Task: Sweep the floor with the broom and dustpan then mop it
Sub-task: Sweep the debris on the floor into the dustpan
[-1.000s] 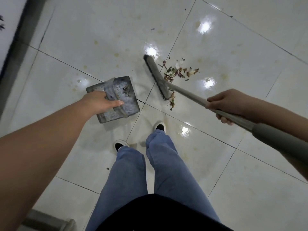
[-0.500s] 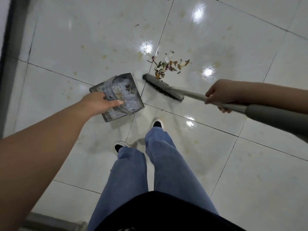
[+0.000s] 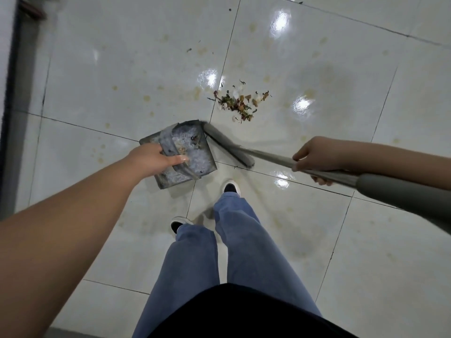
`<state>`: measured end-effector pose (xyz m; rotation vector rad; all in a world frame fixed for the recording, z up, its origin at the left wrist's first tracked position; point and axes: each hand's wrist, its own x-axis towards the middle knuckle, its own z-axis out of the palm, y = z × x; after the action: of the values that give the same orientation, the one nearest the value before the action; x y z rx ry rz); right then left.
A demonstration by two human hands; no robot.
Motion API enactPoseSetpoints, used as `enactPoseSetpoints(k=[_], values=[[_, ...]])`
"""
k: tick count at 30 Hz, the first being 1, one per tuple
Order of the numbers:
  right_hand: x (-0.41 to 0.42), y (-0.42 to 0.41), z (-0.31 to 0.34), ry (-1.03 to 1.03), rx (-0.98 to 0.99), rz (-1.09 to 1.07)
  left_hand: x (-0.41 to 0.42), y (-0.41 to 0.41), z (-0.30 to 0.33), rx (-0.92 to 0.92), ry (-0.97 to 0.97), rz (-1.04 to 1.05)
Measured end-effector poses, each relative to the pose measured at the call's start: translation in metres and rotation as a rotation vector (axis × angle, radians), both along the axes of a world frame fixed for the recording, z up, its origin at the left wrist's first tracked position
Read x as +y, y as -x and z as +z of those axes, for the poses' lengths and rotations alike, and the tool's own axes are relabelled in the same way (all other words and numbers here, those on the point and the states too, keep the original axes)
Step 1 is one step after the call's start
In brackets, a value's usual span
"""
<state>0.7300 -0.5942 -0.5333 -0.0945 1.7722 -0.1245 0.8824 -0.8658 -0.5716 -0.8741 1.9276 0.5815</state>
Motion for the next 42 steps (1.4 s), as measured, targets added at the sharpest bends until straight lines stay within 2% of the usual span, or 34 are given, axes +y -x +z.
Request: enactPoseSetpoints(k=[6, 12, 18, 25, 32, 37, 42], values=[[0.004, 0.012, -0.001, 0.006, 0.045, -0.068, 0.008, 0.007, 0.006, 0.001, -0.005, -0.010], [0.033, 0.016, 0.037, 0.007, 0.085, -0.217, 0.002, 0.012, 0.019, 0.055, -0.021, 0.066], [0.072, 0.017, 0.070, -0.032, 0.138, -0.377, -0.012, 0.032, 0.030, 0.093, -0.006, 0.047], [0.054, 0.032, 0.081, -0.028, 0.166, -0.525, -0.046, 0.043, 0.031, 0.102, 0.059, 0.013], [-0.045, 0.062, 0.075, 0.104, 0.094, -0.664, -0.122, 0.054, 0.030, 0.150, 0.076, 0.050], [-0.175, 0.091, 0.039, 0.189, -0.069, -0.804, -0.190, 0.064, 0.024, 0.161, 0.072, 0.132], [-0.317, 0.127, 0.004, 0.316, -0.209, -0.941, -0.262, 0.062, 0.013, 0.176, 0.031, 0.313]])
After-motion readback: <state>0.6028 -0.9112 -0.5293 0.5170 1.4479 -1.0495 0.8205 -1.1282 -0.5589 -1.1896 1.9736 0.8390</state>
